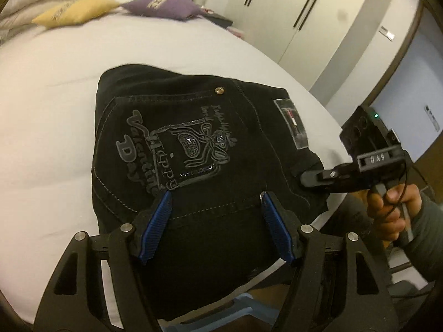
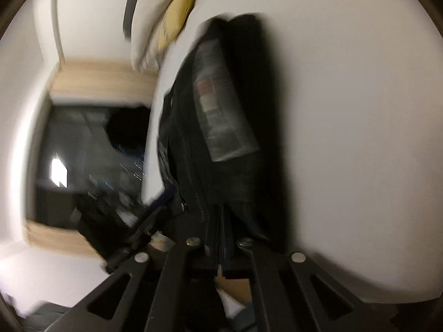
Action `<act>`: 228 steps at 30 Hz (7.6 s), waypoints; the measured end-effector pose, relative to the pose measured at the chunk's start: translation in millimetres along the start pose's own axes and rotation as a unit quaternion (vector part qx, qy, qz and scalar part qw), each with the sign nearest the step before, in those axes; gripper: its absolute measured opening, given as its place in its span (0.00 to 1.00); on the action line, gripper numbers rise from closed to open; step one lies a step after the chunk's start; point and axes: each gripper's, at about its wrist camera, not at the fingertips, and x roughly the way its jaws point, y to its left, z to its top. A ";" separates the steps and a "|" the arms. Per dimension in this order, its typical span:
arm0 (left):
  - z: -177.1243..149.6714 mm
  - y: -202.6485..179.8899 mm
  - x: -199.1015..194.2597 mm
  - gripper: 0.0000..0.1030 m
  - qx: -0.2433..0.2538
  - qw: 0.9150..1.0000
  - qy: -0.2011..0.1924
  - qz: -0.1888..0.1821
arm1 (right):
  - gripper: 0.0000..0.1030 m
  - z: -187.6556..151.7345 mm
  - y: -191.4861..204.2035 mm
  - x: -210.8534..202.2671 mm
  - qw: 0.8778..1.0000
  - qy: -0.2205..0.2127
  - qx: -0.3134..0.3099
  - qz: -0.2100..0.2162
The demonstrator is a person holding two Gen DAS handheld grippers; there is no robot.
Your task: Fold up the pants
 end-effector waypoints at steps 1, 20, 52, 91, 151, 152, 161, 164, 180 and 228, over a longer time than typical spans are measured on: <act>-0.4 -3.6 0.3 0.64 0.010 1.000 0.004 0.002 | 0.00 -2.3 0.1 -6.8 1.000 -0.006 -0.006 -0.001; 50.3 33.3 34.9 0.64 -0.019 1.000 0.002 0.006 | 0.06 111.4 29.7 39.3 0.998 -0.049 -0.012 -0.027; 55.0 71.2 14.6 0.39 -0.077 0.993 0.085 0.034 | 0.33 74.1 49.7 38.8 0.981 -0.006 -0.073 -0.178; 164.1 99.0 93.1 0.41 -0.008 0.983 0.045 0.177 | 0.46 222.4 53.9 61.5 0.956 -0.075 -0.160 -0.235; 80.9 -62.7 -243.0 1.00 -0.057 0.937 -0.215 0.269 | 1.00 -109.0 293.9 -80.2 0.764 -0.399 -0.408 -0.301; 81.1 -60.2 -240.4 1.00 -0.062 0.936 -0.215 0.272 | 1.00 -109.2 294.1 -78.0 0.765 -0.396 -0.409 -0.301; 80.7 -38.4 -184.7 1.00 -0.093 0.948 -0.145 0.267 | 1.00 -103.0 288.8 -56.7 0.777 -0.363 -0.391 -0.333; 80.0 -38.2 -166.0 1.00 -0.094 0.949 -0.128 0.273 | 1.00 -99.2 285.3 -53.2 0.781 -0.355 -0.382 -0.343; 78.9 -37.8 -138.3 1.00 -0.090 0.953 -0.107 0.269 | 1.00 -85.6 273.5 -40.8 0.799 -0.322 -0.358 -0.361; 67.5 -33.1 -126.6 1.00 -0.091 0.957 -0.086 0.263 | 1.00 -76.0 258.5 -28.9 0.815 -0.296 -0.340 -0.364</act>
